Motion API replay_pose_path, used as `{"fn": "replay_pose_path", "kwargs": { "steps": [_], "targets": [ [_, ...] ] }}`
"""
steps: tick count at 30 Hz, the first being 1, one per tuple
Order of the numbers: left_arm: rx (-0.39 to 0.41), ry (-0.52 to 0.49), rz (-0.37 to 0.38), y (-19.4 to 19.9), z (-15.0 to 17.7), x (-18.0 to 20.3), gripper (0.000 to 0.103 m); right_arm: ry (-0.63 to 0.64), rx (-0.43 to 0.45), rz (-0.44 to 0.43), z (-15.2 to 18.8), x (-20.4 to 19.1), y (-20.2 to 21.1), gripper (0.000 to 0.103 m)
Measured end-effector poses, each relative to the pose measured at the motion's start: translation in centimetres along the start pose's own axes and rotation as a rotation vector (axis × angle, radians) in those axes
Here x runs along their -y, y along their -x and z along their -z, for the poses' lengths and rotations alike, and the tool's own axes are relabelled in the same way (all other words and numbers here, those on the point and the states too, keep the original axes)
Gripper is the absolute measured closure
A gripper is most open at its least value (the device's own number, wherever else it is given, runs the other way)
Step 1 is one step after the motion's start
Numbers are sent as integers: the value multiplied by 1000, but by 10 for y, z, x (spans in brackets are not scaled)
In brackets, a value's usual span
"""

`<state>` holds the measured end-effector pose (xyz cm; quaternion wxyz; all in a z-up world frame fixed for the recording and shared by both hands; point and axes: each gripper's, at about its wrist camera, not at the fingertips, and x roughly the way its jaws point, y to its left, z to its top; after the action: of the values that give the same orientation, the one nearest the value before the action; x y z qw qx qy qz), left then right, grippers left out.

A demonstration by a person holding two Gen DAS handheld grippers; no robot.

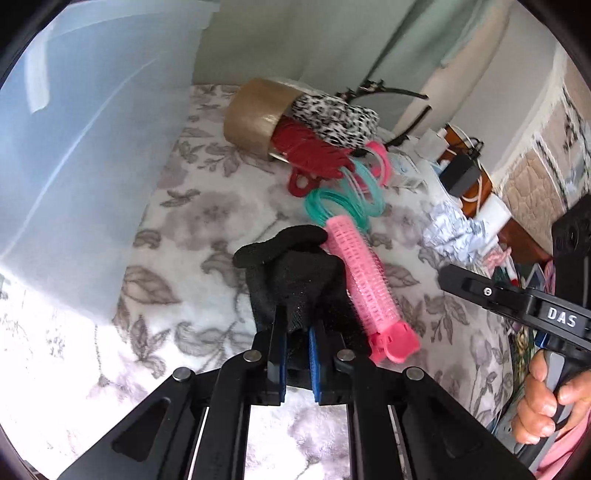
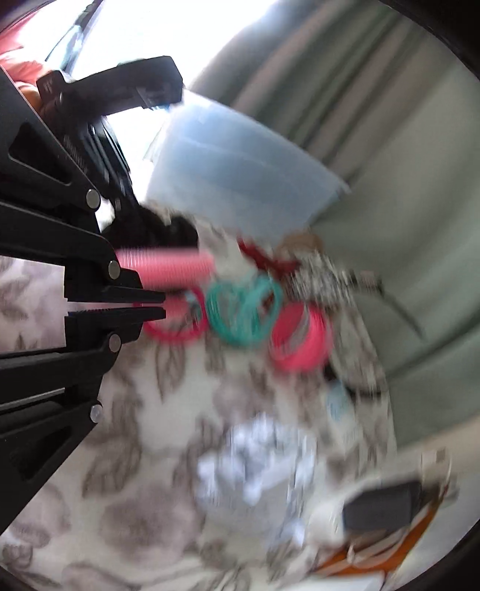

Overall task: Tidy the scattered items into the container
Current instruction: 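Carry the pink roller and black glove toward the clear container with both tools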

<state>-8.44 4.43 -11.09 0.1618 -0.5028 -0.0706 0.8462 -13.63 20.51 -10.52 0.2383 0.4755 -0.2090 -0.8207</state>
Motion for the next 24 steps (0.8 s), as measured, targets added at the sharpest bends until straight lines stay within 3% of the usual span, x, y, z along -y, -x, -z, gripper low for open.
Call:
{"fn": "replay_pose_path", "kwargs": {
  "steps": [1,3,4,5,12,13,15,22,24],
  "targets": [
    [-1,-2,1,0,0,0,93,4,-9,0,1,-2,-4,96],
    [-5,8,3,-1,1,-3,93,4,-27,5,3,-4,-13,71],
    [-7,13,5,-1,1,-4,93,5,-36,7,4,-5,-17,49],
    [-10,18,6,-2,1,-6,93,5,-46,10,5,-6,-22,47],
    [-15,17,4,-4,3,-9,93,-19,-121,-38,13,-10,-47,47],
    [-15,19,8,-4,3,-10,93,-27,-123,-36,14,-9,-48,51],
    [-17,26,7,-5,3,-13,93,-45,-127,-27,14,-4,-46,72],
    [-14,26,-3,0,2,-14,93,-84,-114,-15,8,23,-16,76],
    [-12,24,-5,1,2,-14,93,-95,-102,30,7,35,-4,76]
  ]
}}
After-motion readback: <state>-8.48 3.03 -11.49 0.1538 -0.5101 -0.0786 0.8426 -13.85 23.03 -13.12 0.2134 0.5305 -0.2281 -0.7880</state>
